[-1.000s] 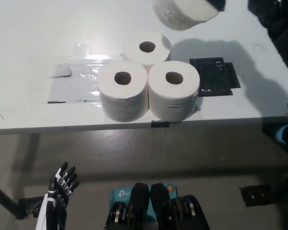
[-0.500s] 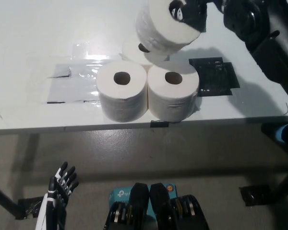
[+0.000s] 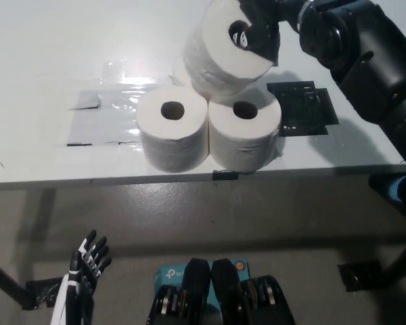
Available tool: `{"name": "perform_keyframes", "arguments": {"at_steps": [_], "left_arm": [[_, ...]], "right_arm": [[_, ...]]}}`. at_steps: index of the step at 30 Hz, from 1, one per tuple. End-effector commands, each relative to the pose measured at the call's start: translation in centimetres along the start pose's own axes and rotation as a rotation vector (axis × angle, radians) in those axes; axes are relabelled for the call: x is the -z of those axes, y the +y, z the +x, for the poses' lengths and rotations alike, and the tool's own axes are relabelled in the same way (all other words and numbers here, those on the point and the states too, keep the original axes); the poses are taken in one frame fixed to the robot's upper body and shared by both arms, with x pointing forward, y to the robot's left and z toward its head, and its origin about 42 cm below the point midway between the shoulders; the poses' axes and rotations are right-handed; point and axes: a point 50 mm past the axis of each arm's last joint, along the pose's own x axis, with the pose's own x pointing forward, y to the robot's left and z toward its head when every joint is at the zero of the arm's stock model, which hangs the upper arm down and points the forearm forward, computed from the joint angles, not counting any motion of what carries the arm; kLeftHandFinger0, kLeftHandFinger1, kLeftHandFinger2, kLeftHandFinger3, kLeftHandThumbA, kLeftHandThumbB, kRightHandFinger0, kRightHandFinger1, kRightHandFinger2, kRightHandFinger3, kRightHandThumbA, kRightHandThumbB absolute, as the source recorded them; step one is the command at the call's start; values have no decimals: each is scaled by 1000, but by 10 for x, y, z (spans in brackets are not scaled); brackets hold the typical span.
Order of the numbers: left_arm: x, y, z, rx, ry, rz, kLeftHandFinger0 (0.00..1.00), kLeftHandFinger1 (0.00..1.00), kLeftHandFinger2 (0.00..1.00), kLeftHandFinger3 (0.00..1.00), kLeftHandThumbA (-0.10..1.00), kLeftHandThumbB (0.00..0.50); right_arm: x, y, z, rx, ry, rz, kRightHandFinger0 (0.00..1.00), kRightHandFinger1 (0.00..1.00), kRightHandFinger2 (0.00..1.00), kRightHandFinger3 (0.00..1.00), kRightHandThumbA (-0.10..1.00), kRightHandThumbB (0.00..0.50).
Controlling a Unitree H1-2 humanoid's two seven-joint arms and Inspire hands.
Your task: A few rolls of toilet paper are kept infront of the robot and the robot uses its right hand to lift one of the rolls and and places it on top of the other rolls to stack it.
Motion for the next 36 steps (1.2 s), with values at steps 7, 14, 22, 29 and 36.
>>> {"name": "perform_keyframes", "arguments": {"at_steps": [7, 14, 22, 29, 36], "left_arm": [[-12, 1, 1, 23, -61, 35, 1000, 1000, 1000, 1000, 1000, 0], [-12, 1, 2, 27, -58, 50, 1000, 1000, 1000, 1000, 1000, 0], [-12, 0, 2, 25, -54, 54, 1000, 1000, 1000, 1000, 1000, 0], [-12, 0, 2, 29, -54, 52, 1000, 1000, 1000, 1000, 1000, 0], [-12, 0, 2, 28, -53, 50, 1000, 1000, 1000, 1000, 1000, 0]], "right_arm": [[-27, -46, 7, 76, -45, 2, 0, 221, 462, 172, 388, 126], [-32, -45, 8, 56, -28, 5, 0, 281, 528, 277, 407, 126], [-28, -48, 11, -66, 67, -10, 527, 749, 879, 903, 530, 253], [-16, -52, 10, -160, 105, 13, 415, 498, 682, 979, 565, 390], [-14, -60, 6, -202, 128, 66, 955, 1000, 1000, 1000, 692, 459]]}}
